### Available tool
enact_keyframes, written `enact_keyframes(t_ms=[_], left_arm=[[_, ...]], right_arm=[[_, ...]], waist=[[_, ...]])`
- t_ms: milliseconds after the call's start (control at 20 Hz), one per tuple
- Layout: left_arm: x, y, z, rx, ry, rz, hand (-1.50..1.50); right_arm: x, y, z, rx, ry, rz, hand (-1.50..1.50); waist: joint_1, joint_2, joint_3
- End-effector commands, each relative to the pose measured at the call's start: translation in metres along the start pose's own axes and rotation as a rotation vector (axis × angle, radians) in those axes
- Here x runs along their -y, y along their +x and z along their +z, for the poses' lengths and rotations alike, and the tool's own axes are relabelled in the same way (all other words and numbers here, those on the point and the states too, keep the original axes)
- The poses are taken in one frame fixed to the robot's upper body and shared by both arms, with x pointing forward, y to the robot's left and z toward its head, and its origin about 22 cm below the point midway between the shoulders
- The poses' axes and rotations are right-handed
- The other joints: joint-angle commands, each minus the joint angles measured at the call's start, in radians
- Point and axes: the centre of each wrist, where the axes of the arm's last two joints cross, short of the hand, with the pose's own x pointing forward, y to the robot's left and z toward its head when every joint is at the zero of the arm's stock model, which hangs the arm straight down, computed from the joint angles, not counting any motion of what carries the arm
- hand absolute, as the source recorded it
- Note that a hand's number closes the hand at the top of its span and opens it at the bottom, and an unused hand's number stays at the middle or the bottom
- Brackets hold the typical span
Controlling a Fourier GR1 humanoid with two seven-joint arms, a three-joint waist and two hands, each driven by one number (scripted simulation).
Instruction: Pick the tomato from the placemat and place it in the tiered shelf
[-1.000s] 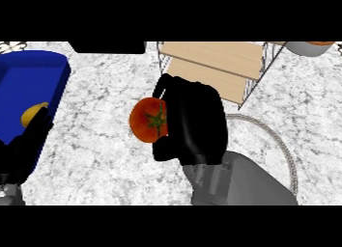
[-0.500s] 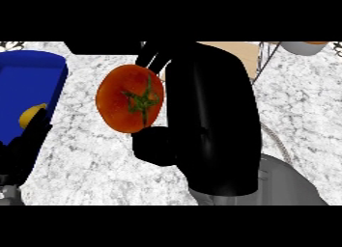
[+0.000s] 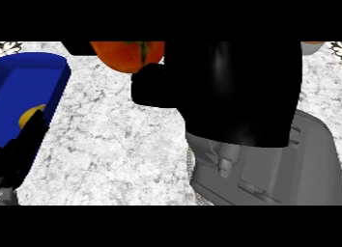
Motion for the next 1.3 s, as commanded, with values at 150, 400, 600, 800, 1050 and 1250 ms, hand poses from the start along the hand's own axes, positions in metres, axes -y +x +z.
enact_keyframes(t_ms=[150,400,600,800,1050,1250], left_arm=[[-0.013,-0.006,-0.003,-0.002,0.010,0.000,0.00],[-0.016,-0.002,-0.005,0.001,-0.006,-0.001,0.00],[-0.008,0.001,-0.001,-0.004,-0.021,-0.015,0.00],[-0.006,-0.015,0.008,-0.003,-0.018,-0.003,0.00],[0.004,0.014,-0.007,0.026,-0.005,-0.017,0.00],[0.001,0.007,-0.002,0.015,-0.002,-0.012,0.00]], right_arm=[[0.016,0.009,-0.032,-0.202,0.004,0.172,1.50],[0.026,-0.005,-0.056,-0.237,-0.003,0.193,1.50],[0.022,-0.007,-0.077,-0.255,-0.021,0.244,1.50],[-0.003,-0.020,-0.102,-0.281,-0.033,0.302,1.50],[-0.012,-0.040,-0.110,-0.298,-0.030,0.263,1.50],[-0.006,-0.076,-0.138,-0.347,-0.005,0.230,1.50]], waist=[[-0.003,0.006,0.000],[-0.003,0.006,0.001],[0.007,0.008,0.001],[0.024,0.014,0.000],[0.015,0.013,0.001],[0.020,0.015,0.001]])
